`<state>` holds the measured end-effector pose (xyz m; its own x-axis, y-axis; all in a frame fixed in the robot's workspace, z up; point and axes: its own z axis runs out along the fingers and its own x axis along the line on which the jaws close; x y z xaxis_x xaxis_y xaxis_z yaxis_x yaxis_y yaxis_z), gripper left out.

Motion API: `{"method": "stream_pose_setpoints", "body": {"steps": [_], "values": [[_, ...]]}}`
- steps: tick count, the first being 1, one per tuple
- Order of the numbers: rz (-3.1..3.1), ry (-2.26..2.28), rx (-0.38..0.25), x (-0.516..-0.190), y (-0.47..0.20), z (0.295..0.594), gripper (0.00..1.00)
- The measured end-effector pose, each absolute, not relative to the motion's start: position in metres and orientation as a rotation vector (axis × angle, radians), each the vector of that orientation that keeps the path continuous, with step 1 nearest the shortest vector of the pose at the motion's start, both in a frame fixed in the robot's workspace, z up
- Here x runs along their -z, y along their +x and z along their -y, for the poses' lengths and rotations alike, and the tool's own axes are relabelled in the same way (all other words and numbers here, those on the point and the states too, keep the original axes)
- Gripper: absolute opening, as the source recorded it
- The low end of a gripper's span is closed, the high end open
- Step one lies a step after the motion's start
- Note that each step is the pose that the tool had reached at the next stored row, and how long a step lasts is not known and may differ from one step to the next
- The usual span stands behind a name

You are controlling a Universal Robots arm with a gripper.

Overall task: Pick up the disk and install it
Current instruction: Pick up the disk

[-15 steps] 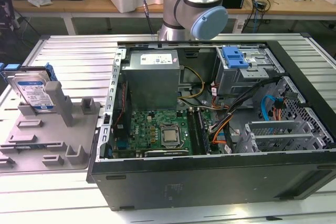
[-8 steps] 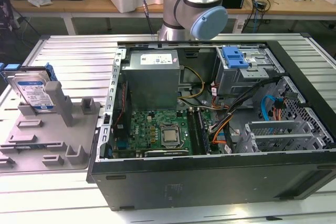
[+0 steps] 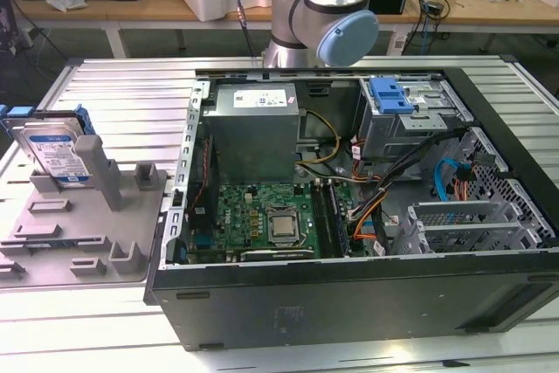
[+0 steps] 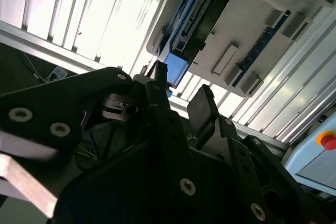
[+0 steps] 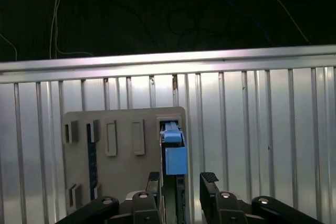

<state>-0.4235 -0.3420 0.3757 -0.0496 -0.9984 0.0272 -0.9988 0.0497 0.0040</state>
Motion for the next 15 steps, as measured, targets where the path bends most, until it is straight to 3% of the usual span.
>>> {"method": "stream_pose_setpoints", "body": {"steps": [15], "values": [[2.259,2.150,-0.025,-0.359,-0.424,0.345,0.44]]}}
